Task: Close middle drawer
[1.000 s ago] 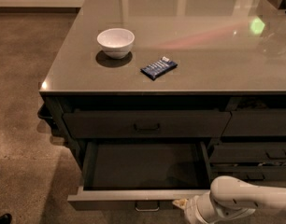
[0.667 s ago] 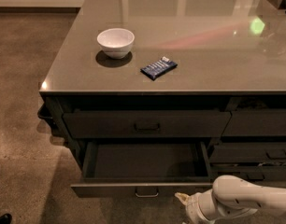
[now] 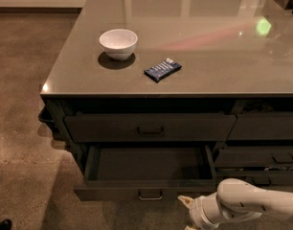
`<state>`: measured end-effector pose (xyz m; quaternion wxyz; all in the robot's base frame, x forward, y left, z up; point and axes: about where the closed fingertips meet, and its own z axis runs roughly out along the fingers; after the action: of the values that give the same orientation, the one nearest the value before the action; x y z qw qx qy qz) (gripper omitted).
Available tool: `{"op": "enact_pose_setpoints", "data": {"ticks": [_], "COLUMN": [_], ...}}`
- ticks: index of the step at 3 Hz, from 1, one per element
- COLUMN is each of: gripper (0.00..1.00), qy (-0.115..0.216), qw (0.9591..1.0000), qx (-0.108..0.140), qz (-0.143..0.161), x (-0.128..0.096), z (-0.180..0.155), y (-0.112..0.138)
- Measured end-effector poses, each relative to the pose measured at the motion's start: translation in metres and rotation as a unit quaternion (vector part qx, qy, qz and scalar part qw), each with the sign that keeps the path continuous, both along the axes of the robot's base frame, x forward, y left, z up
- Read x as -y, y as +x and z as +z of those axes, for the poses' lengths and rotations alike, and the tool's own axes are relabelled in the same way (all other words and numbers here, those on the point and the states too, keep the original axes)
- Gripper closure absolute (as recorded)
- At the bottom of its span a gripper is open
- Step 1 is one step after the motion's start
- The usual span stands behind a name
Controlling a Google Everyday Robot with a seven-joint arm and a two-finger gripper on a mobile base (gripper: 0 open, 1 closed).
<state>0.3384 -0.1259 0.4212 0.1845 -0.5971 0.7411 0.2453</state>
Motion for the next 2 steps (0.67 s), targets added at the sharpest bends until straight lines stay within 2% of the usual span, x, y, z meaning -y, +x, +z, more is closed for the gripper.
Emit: {"op": "enact_pose_setpoints", "data": {"ticks": [1,2], "gripper": [0.00,0.00], "qy": [-0.002,-0.005], "qw": [0.9993,0.9985], "qx": [0.031,0.046], "qz": [0.020,0.029], "x": [-0.006,-0.009], "z": [-0.006,-0.009], "y": [0.032,0.051]}}
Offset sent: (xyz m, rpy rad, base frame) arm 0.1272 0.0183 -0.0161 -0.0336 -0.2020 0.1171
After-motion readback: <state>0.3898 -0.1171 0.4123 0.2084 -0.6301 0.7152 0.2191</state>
